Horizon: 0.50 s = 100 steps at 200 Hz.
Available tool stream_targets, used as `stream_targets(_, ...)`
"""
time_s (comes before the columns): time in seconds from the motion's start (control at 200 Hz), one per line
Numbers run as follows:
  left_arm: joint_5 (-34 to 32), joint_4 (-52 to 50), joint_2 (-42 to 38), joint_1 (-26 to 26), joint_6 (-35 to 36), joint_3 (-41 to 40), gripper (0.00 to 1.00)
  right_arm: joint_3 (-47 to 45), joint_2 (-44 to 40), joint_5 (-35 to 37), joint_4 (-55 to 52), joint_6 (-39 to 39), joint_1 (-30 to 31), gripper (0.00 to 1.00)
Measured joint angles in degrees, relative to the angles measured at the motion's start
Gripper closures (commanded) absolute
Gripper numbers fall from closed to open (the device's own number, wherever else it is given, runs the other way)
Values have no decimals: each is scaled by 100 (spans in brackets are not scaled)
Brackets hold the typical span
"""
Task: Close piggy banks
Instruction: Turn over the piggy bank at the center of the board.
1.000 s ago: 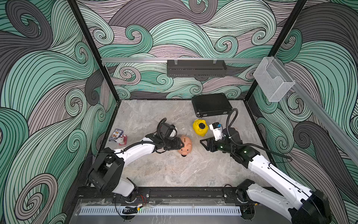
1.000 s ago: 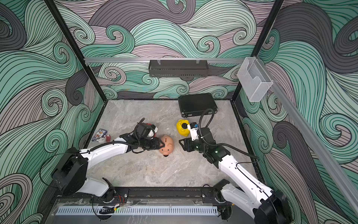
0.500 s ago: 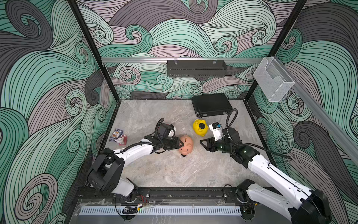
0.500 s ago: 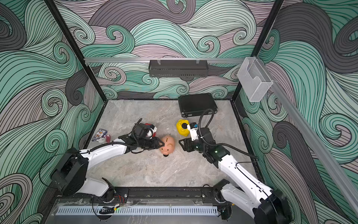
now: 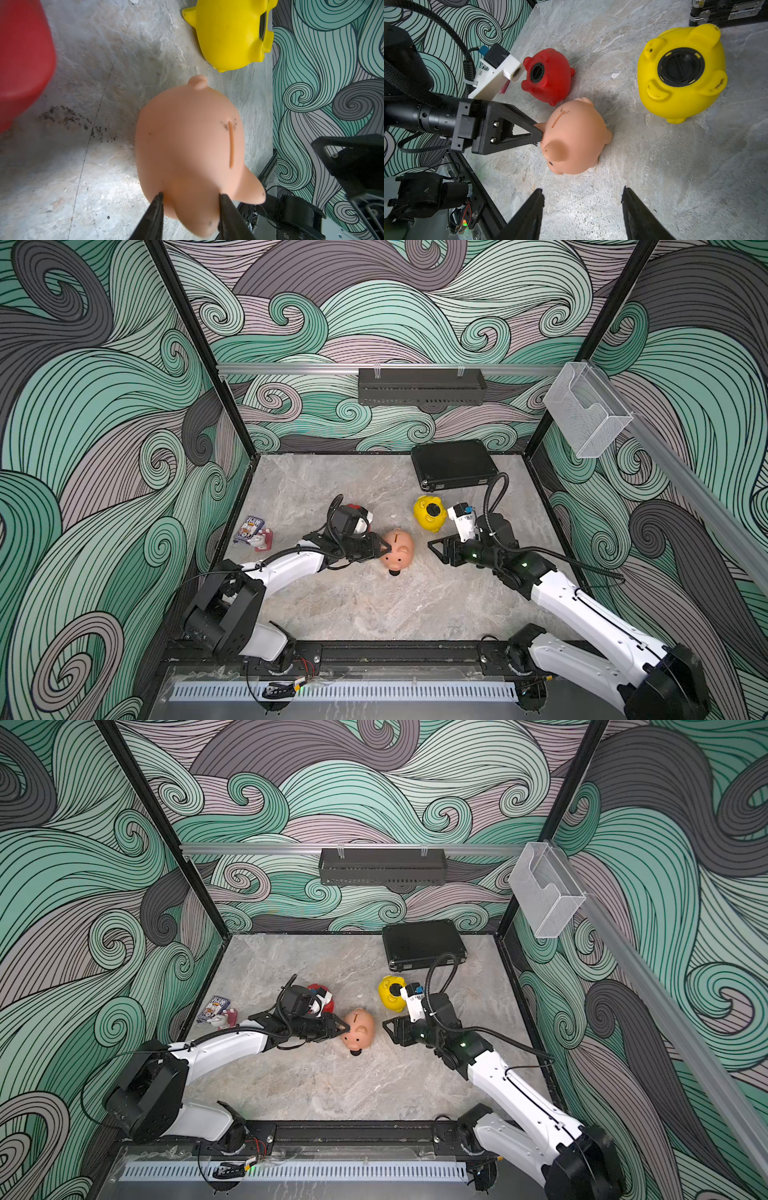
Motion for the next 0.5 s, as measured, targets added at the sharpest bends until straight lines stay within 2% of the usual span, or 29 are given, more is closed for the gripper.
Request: stream_targets(0.5,114,-37,-310,391,-13,-297,60,0,31,-4,0,0,0,38)
